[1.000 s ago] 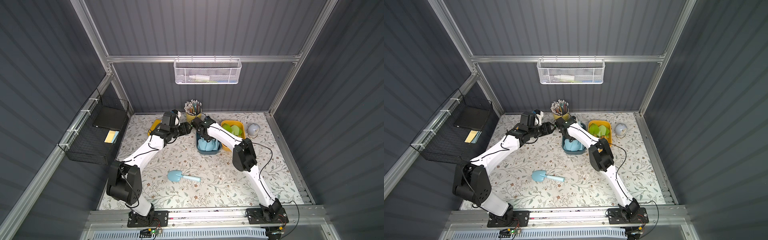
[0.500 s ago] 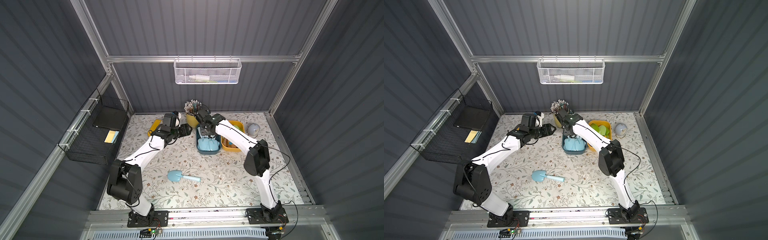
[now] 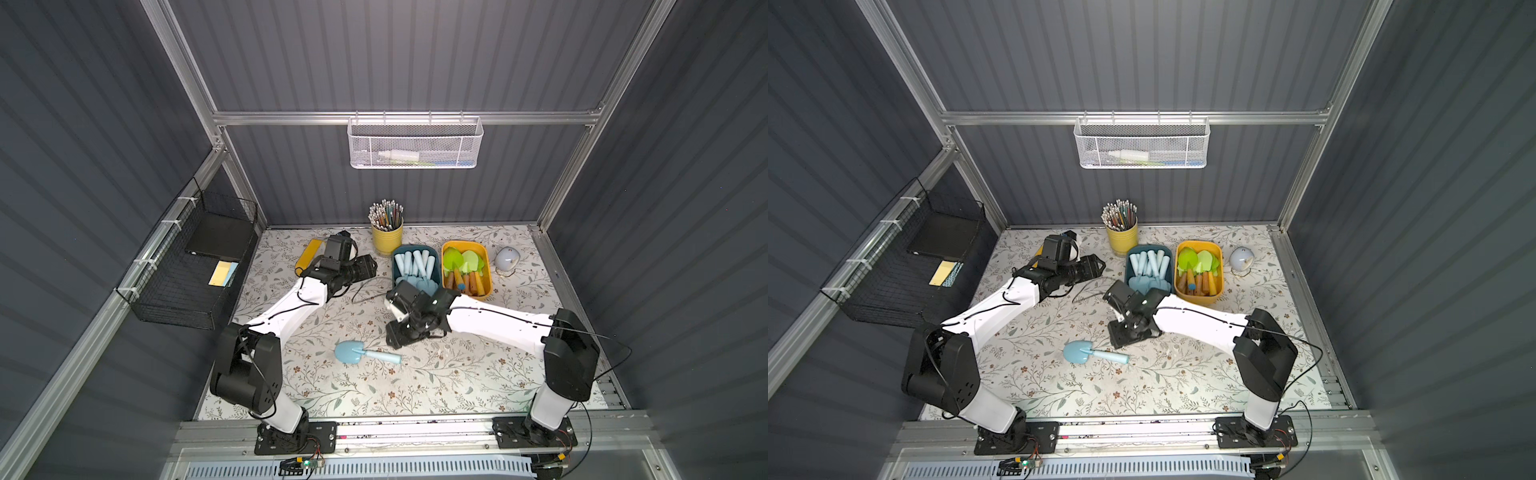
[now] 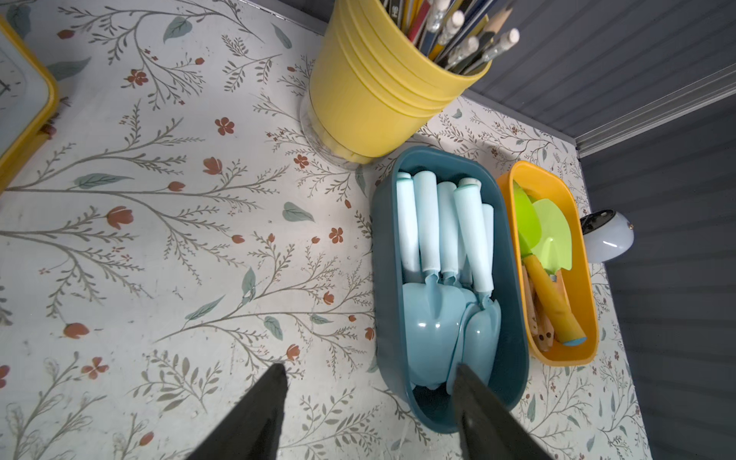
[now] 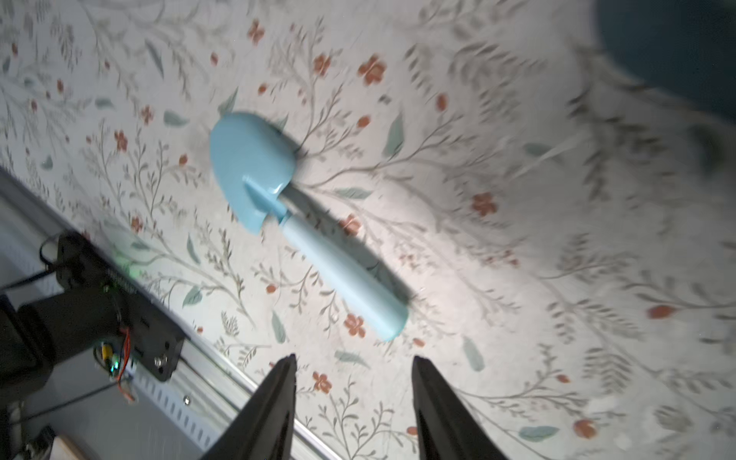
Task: Sort the small shovels by color and place them into the storage box
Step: Pick up the shovel from the center of the board.
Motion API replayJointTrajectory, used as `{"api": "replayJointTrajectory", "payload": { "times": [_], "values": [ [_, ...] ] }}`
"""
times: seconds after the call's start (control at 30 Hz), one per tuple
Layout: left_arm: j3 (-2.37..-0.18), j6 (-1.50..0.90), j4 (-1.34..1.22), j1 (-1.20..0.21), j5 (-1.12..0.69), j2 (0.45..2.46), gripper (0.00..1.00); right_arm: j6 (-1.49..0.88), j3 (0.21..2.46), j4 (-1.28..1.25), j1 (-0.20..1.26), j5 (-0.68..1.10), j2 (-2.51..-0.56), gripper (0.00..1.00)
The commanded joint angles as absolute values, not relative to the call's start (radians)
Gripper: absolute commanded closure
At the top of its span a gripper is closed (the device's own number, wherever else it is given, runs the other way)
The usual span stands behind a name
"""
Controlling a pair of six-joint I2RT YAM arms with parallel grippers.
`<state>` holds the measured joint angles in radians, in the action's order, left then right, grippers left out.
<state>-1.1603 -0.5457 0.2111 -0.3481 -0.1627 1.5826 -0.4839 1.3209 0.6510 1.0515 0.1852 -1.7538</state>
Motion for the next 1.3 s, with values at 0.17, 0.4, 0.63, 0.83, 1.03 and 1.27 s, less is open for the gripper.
{"api": "replayJointTrajectory", "payload": {
  "times": [0.17,0.4,0.63,0.83,1.03,1.27],
  "values": [
    [-1.001,-0.509,0.188,-0.347,-0.184,1.576,0.33,-0.533,1.250,0.597,1.141,0.321,-1.844,0.63],
    [-0.904,-0.502,0.176,-0.347,-0.191,1.574,0.34,-0.518,1.274,0.545,1.106,0.317,-1.930,0.65],
    [-0.815,-0.482,0.185,-0.347,-0.223,1.566,0.41,-0.543,1.306,0.480,0.964,0.283,-1.957,0.63],
    [-0.793,-0.458,0.195,-0.347,-0.264,1.559,0.57,-0.584,1.401,0.436,0.881,0.303,-2.008,0.60],
    [-0.793,-0.439,0.190,-0.347,-0.299,1.581,0.64,-0.631,1.456,0.425,0.866,0.357,-2.057,0.54],
    [-0.787,-0.414,0.198,-0.348,-0.332,1.592,0.75,-0.675,1.448,0.556,0.879,0.281,-2.044,0.54]
  ]
}}
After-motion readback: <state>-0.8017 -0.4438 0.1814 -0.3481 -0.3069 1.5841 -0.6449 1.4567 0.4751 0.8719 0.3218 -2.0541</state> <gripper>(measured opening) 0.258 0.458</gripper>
